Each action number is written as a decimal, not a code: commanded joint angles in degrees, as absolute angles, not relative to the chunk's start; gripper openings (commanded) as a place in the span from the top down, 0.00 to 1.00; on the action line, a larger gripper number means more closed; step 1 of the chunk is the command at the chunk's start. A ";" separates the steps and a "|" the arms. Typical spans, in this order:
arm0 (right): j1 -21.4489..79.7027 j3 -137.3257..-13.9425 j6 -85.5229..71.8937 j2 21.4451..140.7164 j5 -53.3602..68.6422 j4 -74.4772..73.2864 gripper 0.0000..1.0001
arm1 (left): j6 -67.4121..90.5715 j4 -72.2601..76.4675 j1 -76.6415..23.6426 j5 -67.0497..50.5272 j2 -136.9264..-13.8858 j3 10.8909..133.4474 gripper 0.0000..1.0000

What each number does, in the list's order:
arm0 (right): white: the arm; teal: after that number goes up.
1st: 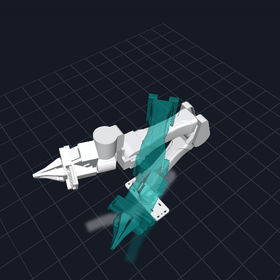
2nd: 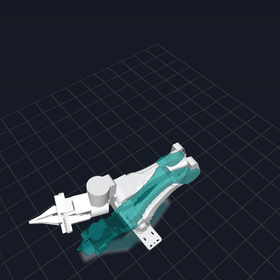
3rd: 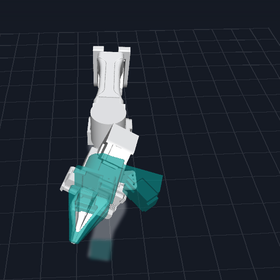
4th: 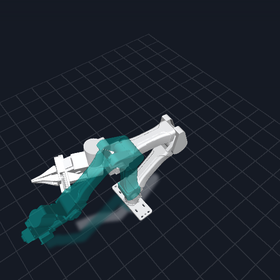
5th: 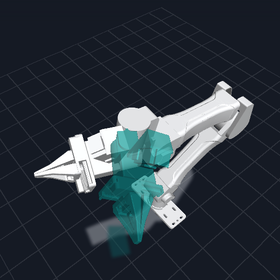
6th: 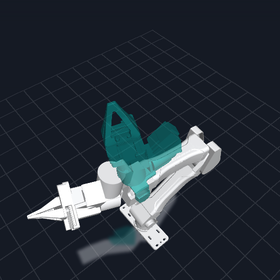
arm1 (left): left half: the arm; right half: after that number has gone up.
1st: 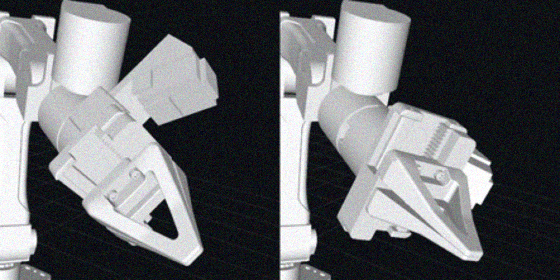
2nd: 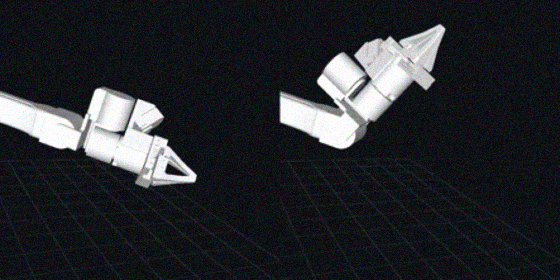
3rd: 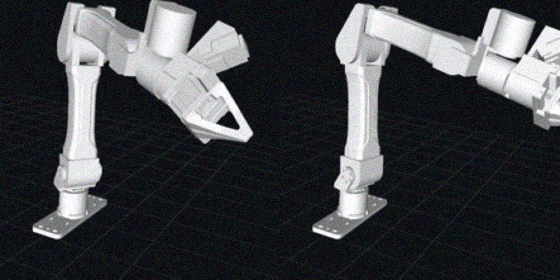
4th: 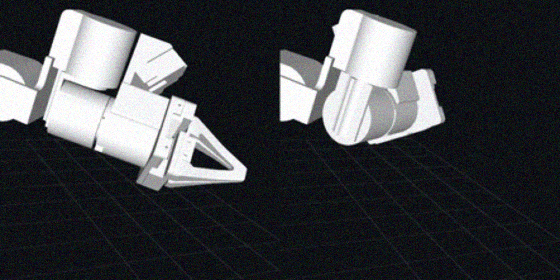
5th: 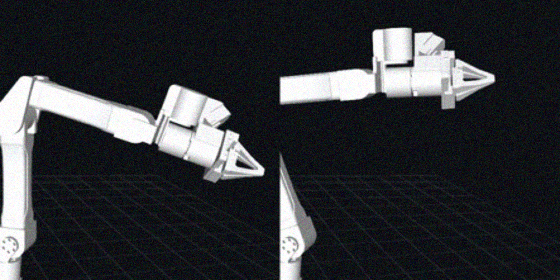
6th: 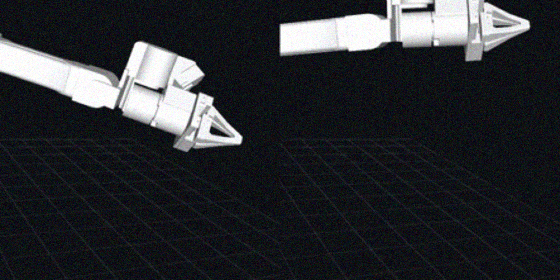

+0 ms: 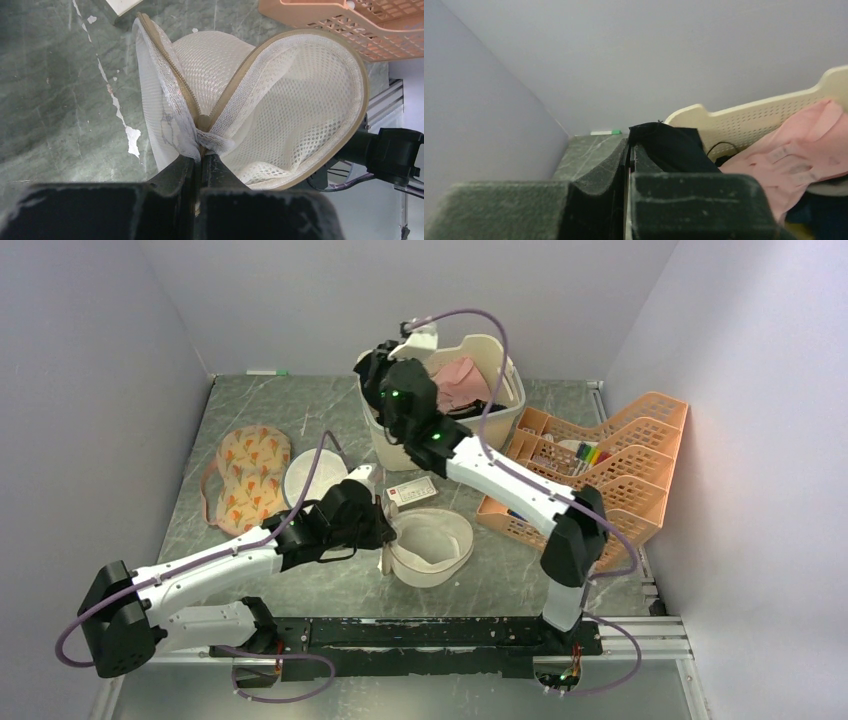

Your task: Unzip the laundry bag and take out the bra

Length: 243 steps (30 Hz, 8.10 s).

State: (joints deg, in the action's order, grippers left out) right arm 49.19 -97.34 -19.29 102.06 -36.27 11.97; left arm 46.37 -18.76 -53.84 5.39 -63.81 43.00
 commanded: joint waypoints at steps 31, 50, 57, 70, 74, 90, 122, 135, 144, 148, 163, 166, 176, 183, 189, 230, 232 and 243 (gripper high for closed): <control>20.85 -96.49 -2.65 117.07 -16.29 4.75 0.76 | 44.45 -18.29 -54.14 5.07 -69.44 47.23 0.93; 22.70 -68.75 -17.01 79.39 8.04 -9.60 0.15 | 40.66 -18.82 -54.06 5.85 -75.01 51.61 0.77; 24.09 -57.92 -16.24 70.60 16.02 -18.05 0.12 | 38.54 -19.84 -54.01 0.93 -74.65 53.03 0.32; 39.45 -43.35 -25.70 55.10 1.47 -30.09 0.07 | 42.02 -23.04 -53.53 1.43 -64.85 48.16 0.04; 42.83 -41.85 -32.08 57.12 -7.24 -32.36 0.17 | 42.32 -22.52 -52.17 -0.60 -64.30 47.65 0.00; 43.07 -33.16 -54.66 44.00 -25.89 -37.82 0.87 | 60.99 -10.77 -44.52 -4.50 -48.91 27.62 0.01; 43.11 -33.63 -45.01 44.25 -20.28 -30.79 0.90 | 112.06 43.35 -42.23 -14.00 -75.82 6.58 0.37; 43.16 -35.29 -42.10 44.21 -21.03 -32.72 0.91 | 100.20 60.28 -39.83 -12.41 -79.20 5.34 0.93; 43.20 -34.43 -40.69 42.14 -18.30 -30.99 0.92 | 67.63 1.26 -38.39 5.31 -45.35 27.18 0.93; 43.24 -33.70 -38.00 44.26 -9.90 -25.07 0.92 | 55.91 -6.20 -38.37 9.34 -42.24 33.64 0.93; 43.26 -40.61 -31.92 53.92 0.53 -20.36 0.84 | 12.80 -2.07 -38.91 -1.25 -43.03 40.94 0.93; 43.16 -41.23 -31.31 52.37 -3.73 -21.22 0.77 | 7.88 1.21 -39.73 -1.37 -42.10 40.55 0.93; 43.16 -58.70 -36.17 56.63 -6.43 -26.62 0.05 | -1.73 3.00 -41.08 -3.33 -45.85 42.15 0.93; 43.20 -65.49 -59.57 63.47 -2.40 -15.57 0.04 | -2.55 3.29 -41.21 -4.65 -47.01 41.79 0.93; 44.03 -71.94 -65.38 72.48 -0.36 -12.76 0.03 | -4.69 0.38 -43.65 -3.02 -47.57 42.33 0.93; 46.66 -33.60 -53.82 70.40 31.71 19.58 1.00 | 38.45 -30.79 -47.90 8.32 -46.50 50.46 0.01; 47.85 -33.67 -53.43 73.07 31.66 20.08 1.00 | 39.60 -29.83 -47.97 9.31 -46.95 49.95 0.01; 46.47 -32.91 -47.34 87.86 26.49 23.80 1.00 | 41.05 -28.21 -47.94 7.02 -48.84 48.74 0.01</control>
State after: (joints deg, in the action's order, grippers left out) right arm 47.86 -33.41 -50.39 83.18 27.31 20.51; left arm 39.44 -29.82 -48.03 7.77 -48.90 49.69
